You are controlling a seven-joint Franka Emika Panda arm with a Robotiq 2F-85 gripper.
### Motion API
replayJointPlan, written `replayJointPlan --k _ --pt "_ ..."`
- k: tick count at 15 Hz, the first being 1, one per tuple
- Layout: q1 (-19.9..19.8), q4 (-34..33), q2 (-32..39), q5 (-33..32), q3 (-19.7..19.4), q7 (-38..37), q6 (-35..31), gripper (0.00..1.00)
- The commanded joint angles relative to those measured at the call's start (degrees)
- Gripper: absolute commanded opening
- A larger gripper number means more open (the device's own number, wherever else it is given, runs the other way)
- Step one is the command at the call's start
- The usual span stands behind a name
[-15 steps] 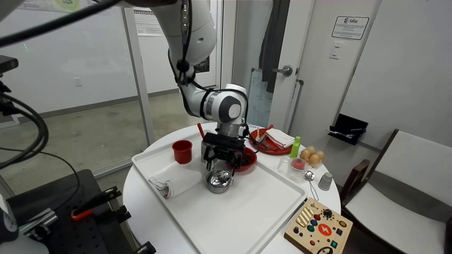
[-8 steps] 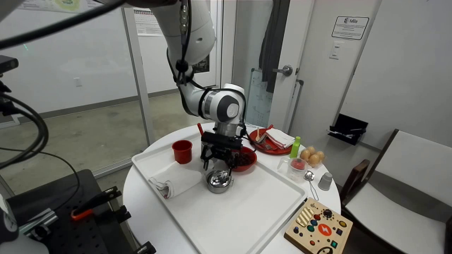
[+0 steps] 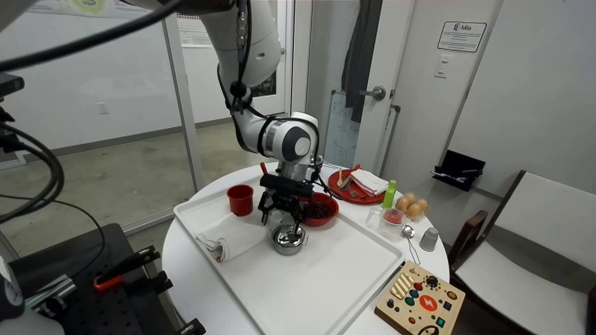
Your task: Cover the silver pot with the silver lid
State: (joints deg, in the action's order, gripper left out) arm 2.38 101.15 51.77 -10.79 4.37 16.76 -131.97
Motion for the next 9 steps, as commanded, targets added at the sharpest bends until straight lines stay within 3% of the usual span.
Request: replayJointPlan --k 1,9 --pt "-0.3 -1.5 1.0 0.6 0.8 0.6 1.7 1.0" --pt "-0.3 -1.4 1.1 0.6 0.8 0.3 1.5 1.0"
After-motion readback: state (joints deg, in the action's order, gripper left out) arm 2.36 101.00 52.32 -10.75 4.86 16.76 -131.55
